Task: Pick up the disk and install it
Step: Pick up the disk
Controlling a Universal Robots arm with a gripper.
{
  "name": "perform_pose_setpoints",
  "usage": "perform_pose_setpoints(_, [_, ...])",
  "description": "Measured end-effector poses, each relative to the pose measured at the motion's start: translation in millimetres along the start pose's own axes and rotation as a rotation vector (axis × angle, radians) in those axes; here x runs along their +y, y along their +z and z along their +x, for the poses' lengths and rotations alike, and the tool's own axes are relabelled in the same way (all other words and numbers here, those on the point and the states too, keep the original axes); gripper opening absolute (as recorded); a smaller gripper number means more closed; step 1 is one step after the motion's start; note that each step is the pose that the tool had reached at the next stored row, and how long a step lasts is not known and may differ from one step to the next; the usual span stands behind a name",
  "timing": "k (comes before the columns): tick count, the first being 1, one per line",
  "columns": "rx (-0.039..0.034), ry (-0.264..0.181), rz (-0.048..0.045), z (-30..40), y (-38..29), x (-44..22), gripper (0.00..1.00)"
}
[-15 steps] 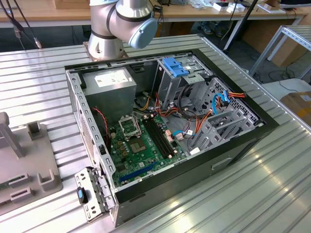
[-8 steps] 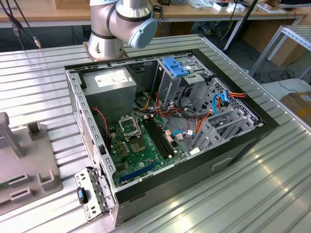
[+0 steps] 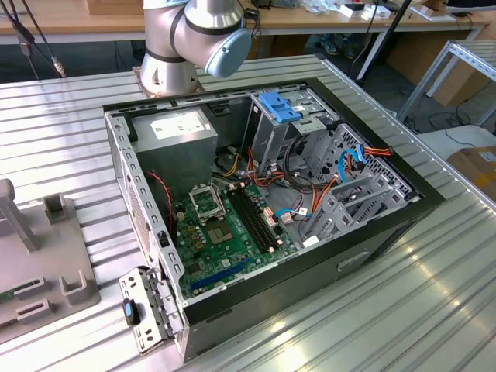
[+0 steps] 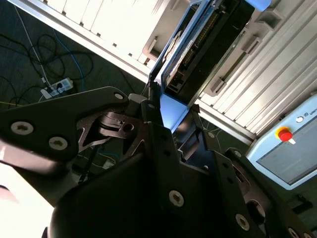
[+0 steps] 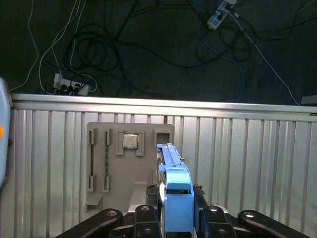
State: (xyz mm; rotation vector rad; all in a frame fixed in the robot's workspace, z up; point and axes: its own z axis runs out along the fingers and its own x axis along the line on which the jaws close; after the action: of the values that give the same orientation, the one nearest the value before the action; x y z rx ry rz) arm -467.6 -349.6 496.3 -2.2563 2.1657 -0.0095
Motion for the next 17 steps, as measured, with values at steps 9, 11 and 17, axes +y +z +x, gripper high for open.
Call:
perform_pose_setpoints(9, [0.0,0.0,0.0,0.0,-2.0,0.0,0.36])
perform_pose_setpoints(11, [0.0,0.0,0.0001,0.0,-5.8,-0.1,0.36])
perform_pose_setpoints(17, [0.0,0.0,0.0,0.0,-10.5,-0.1,0.36])
